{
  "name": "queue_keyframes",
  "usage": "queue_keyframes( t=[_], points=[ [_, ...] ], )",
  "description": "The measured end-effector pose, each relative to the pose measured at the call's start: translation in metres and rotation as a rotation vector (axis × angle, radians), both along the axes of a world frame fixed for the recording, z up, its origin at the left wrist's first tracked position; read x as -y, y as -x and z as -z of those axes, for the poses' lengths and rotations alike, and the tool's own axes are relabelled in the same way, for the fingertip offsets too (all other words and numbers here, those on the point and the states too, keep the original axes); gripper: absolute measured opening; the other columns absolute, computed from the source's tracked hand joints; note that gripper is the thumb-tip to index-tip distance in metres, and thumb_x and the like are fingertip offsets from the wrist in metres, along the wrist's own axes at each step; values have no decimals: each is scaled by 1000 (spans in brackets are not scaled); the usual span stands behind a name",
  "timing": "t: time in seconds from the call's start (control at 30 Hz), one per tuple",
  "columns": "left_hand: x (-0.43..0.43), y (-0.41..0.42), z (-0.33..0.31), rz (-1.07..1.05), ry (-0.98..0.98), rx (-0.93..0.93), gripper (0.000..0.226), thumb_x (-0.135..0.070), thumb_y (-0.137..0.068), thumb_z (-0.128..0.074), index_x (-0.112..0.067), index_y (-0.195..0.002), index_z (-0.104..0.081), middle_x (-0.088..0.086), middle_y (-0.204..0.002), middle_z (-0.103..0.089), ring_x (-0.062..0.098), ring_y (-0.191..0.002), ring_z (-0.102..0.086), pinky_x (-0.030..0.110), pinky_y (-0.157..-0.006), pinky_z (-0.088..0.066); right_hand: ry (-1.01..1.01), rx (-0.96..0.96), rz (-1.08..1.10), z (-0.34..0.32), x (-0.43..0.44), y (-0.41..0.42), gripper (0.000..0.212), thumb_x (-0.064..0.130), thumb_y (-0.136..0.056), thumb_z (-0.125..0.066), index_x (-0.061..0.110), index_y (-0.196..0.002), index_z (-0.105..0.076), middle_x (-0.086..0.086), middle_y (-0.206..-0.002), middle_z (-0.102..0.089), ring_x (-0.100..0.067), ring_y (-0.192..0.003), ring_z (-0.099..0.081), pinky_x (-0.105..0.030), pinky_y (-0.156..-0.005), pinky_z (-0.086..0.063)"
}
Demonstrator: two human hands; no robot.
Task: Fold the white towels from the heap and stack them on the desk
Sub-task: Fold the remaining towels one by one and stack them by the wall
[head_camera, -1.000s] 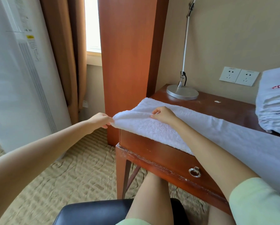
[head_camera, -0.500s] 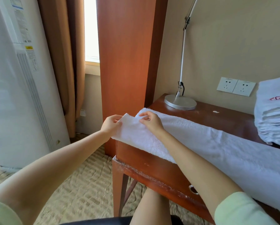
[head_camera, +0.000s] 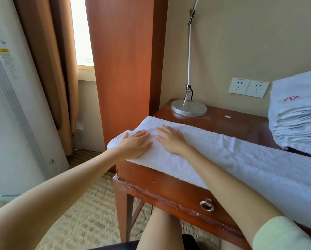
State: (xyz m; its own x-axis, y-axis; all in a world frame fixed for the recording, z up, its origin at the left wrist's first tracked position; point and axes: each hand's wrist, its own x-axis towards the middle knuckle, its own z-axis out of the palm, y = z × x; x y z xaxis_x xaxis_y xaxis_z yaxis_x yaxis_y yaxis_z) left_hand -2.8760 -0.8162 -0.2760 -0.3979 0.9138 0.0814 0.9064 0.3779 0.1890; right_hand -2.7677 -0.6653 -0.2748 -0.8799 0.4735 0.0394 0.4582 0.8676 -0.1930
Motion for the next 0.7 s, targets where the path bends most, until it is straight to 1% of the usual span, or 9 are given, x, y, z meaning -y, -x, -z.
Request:
queue_keyframes(
  t=[0.1, 0.2, 0.27, 0.33, 0.43, 0.5, 0.57, 0.63, 0.7],
  points=[
    [-17, 0, -7, -58, 81, 6, 58, -50, -102, -17, -26, -154, -14, -2, -161, -11, 15, -149, -5, 51, -119, 1, 36, 27, 93, 0, -37, -26, 54, 43, -105, -21, 22, -155, -15, 2, -163, -4, -14, -149, -3, -41, -118, -1],
    [-41, -8, -4, -74, 119, -62, 60, -54, -100, -13, -29, -154, -8, 3, -162, -6, 21, -149, -3, 58, -116, 5, 32, 2, 221, 3, -77, -54, 54, 44, -104, -25, 23, -154, -21, -1, -162, -11, -18, -149, -10, -39, -118, -8],
    [-64, -13, -4, -49, 117, -44, 59, -52, -101, -14, -28, -154, -8, 5, -161, -9, 21, -149, -3, 58, -116, 5, 40, -66, 318, 4, -100, -74, 53, 44, -103, -32, 23, -151, -31, -3, -159, -22, -23, -145, -22, -39, -118, -16],
    [-90, -13, -5, -17, 104, -12, 56, -48, -102, -15, -28, -154, -8, 5, -162, -8, 20, -149, -3, 56, -116, 5, 50, -167, 409, 6, -116, -89, 51, 44, -99, -43, 21, -144, -43, -4, -151, -38, -26, -137, -36, -38, -112, -27],
    [-126, -1, -7, -8, 40, 6, 48, -37, -105, -19, -29, -152, -18, 0, -161, -16, 16, -148, -14, 55, -117, 2, 19, -288, 497, 6, -129, -98, 48, 48, -91, -57, 23, -132, -55, -4, -133, -53, -26, -124, -45, -35, -101, -35],
    [-143, 16, -8, -66, 70, -19, 46, -31, -105, -19, -30, -151, -24, -5, -159, -22, 14, -146, -18, 63, -113, 3, -1, -304, 512, 4, -133, -98, 46, 53, -86, -62, 26, -122, -62, -2, -123, -58, -24, -118, -48, -34, -98, -34],
    [-155, 33, -10, -126, 156, -43, 46, -30, -105, -20, -33, -151, -22, -7, -159, -19, 15, -147, -14, 69, -109, 4, -21, -291, 542, -1, -135, -99, 44, 61, -81, -64, 29, -111, -65, 3, -115, -60, -23, -115, -47, -34, -97, -30],
    [-164, 45, -12, -162, 139, -7, 47, -26, -103, -26, -36, -148, -29, -4, -155, -26, 21, -144, -20, 66, -109, 9, -35, -248, 577, -6, -136, -101, 47, 68, -77, -63, 31, -106, -65, 5, -111, -58, -23, -114, -45, -35, -95, -26],
    [-171, 50, -16, -169, 82, 1, 42, -22, -97, -38, -32, -138, -44, 4, -138, -42, 27, -136, -31, 60, -113, 8, -50, -196, 598, -8, -136, -103, 49, 70, -76, -62, 30, -104, -66, 3, -111, -55, -24, -114, -43, -35, -94, -25]
  ],
)
